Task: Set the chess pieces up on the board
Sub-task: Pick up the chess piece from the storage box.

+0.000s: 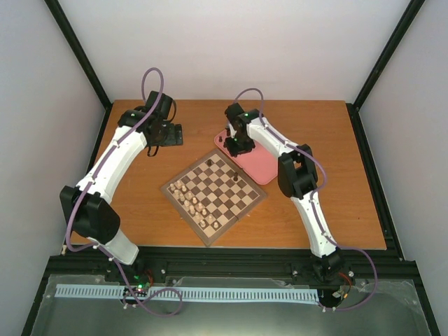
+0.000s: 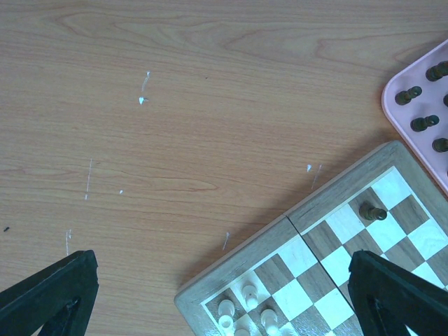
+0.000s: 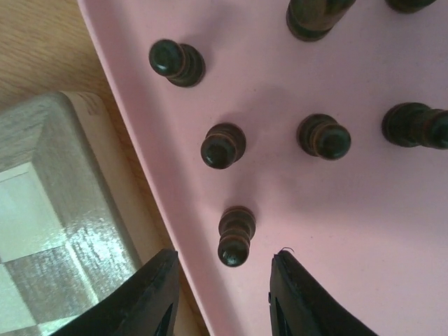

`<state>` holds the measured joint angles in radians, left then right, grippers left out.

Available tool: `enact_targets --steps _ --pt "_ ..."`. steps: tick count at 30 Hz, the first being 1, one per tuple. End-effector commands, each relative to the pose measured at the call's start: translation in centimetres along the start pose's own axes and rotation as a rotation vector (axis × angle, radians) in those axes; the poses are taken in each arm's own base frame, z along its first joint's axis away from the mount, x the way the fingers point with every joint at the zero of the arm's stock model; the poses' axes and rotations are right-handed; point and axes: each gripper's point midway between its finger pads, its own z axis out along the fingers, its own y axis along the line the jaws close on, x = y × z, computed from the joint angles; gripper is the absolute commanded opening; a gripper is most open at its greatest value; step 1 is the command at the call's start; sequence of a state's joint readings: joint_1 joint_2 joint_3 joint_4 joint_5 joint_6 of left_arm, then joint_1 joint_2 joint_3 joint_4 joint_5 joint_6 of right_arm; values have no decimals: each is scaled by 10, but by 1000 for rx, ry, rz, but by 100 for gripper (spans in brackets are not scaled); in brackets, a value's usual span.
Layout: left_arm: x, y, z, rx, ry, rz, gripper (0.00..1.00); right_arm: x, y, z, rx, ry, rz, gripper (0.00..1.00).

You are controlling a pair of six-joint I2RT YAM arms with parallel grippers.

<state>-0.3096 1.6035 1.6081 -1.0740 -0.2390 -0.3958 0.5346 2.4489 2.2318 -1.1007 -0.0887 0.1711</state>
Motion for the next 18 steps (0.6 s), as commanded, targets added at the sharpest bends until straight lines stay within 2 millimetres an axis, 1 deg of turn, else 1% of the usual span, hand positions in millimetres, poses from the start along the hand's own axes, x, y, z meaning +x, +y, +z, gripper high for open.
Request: enact_targets --steps 1,9,11,15,18 --pt "-7 3 -4 -7 -9 9 100 3 3 12 -1 23 -18 37" --pt "-7 2 -3 -6 -9 9 100 1 -2 18 24 18 -22 36" --pt "-8 2 -3 -5 -9 9 100 1 -3 20 28 20 -23 33" --pt "-7 2 -2 -8 -5 11 100 1 -4 24 29 24 -23 31" --pt "-7 2 -1 -9 -3 11 100 1 -3 24 27 22 -26 25"
